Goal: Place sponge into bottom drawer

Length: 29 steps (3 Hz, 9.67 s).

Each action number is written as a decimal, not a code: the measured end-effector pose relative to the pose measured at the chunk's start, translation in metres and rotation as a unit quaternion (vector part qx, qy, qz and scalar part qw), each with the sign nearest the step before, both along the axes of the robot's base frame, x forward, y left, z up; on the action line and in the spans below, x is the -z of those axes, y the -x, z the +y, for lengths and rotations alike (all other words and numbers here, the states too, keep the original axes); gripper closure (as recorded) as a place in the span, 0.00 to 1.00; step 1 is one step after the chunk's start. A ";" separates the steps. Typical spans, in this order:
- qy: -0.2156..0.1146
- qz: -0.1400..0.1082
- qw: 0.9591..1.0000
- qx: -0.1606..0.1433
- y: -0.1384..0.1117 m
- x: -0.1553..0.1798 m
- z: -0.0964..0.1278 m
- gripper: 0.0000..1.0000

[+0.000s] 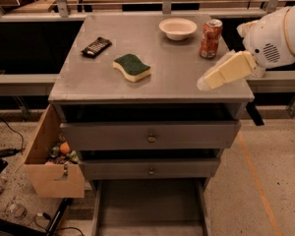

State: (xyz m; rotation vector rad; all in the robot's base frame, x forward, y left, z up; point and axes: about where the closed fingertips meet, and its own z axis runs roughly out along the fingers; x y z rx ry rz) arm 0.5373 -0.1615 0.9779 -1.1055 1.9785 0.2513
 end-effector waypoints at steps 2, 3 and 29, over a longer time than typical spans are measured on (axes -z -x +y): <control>-0.101 -0.091 0.991 0.014 -0.058 -0.023 0.032 0.00; -0.103 -0.089 0.991 0.017 -0.056 -0.018 0.040 0.00; 0.049 0.145 0.979 0.136 0.128 0.294 -0.009 1.00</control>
Offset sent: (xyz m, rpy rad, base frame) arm 0.0347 0.0258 0.0068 0.1470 -0.0950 0.0081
